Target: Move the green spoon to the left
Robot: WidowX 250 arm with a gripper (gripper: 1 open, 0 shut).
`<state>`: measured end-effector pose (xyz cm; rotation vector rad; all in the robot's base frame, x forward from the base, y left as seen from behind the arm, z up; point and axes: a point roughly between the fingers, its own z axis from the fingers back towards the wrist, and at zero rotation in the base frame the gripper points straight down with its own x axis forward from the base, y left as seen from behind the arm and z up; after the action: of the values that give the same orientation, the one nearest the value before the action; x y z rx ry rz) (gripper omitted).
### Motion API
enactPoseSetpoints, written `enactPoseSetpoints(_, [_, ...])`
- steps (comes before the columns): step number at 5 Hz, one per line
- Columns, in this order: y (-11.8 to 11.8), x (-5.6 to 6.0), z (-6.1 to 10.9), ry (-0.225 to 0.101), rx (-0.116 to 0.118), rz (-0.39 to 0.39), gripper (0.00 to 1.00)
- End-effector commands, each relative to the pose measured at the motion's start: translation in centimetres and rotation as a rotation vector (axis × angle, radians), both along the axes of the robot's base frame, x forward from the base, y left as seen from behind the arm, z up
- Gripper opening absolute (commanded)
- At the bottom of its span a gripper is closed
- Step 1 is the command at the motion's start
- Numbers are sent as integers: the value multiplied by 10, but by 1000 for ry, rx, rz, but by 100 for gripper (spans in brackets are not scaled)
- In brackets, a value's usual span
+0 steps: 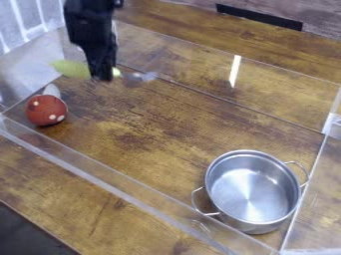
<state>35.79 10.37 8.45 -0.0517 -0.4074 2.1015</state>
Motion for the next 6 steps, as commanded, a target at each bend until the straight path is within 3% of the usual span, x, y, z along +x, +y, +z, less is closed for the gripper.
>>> enactPoseSetpoints(1, [13, 13, 27, -112, 23, -36, 0])
enactPoseSetpoints(2, [39, 25, 18, -105, 16, -16, 100])
enactPoseSetpoints(3, [57, 36, -2, -107, 12, -13, 0])
enactPoseSetpoints(4, [67, 41, -24, -106, -1, -16, 100])
enactPoseSetpoints(5, [74, 45, -38, -109, -21, -31, 100])
enactPoseSetpoints(6, [69, 44, -35, -107, -42, -14, 0])
